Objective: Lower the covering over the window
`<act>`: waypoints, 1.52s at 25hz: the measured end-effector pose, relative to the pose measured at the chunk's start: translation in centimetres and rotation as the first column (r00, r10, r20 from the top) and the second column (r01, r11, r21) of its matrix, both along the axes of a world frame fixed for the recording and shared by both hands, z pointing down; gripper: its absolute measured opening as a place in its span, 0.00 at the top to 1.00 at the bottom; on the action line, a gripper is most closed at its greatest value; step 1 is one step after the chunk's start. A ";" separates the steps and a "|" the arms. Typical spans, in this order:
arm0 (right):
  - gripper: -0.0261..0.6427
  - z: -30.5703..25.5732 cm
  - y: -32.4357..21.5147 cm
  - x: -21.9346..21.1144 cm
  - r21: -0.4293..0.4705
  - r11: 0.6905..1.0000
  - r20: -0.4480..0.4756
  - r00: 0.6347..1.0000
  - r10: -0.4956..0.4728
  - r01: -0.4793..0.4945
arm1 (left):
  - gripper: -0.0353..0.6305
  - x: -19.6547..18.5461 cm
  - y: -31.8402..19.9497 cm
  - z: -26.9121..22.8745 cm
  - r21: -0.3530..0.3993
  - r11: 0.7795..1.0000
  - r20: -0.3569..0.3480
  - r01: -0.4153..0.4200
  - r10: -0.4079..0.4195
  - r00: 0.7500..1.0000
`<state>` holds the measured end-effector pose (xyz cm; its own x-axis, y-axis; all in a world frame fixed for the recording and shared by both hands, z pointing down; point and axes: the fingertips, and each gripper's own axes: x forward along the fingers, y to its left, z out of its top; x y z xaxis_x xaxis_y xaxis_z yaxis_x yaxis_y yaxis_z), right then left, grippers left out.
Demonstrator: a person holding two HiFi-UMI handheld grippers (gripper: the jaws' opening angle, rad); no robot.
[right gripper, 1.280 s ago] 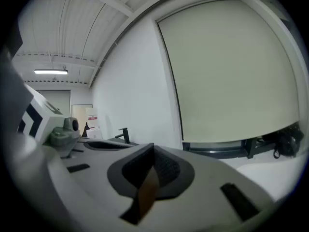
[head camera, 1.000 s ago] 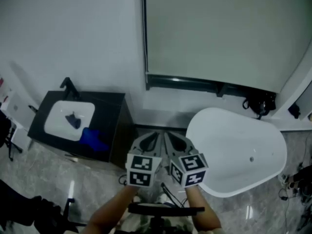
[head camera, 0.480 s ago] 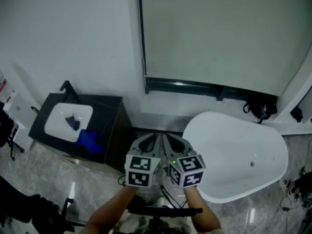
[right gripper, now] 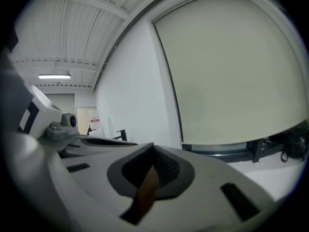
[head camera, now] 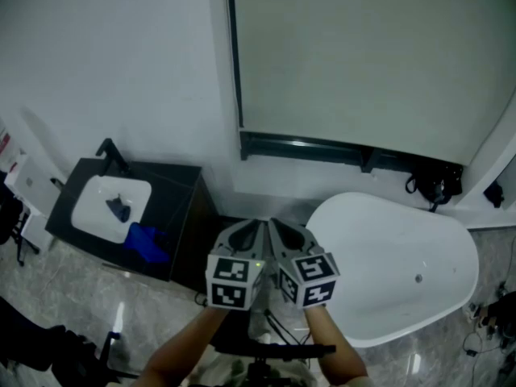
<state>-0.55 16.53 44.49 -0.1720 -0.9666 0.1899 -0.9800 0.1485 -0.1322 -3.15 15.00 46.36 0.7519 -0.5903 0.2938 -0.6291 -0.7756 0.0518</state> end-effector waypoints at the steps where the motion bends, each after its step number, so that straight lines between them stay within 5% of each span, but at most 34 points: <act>1: 0.94 0.0 -0.6 0.2 -0.001 1.000 -0.002 1.000 0.000 0.000 | 0.89 0.2 -0.6 0.0 -0.001 1.000 -0.002 0.001 -0.001 1.000; 26: 0.94 -6.0 -28.3 4.8 0.098 0.995 -0.095 0.995 -0.021 0.030 | 0.89 3.0 -27.3 -5.9 0.056 0.998 -0.101 -0.020 0.025 0.995; 38: 0.89 -11.2 -38.1 7.8 0.179 0.959 -0.178 0.966 -0.186 0.218 | 0.89 6.2 -33.6 -9.3 0.103 0.995 -0.133 0.005 0.009 0.991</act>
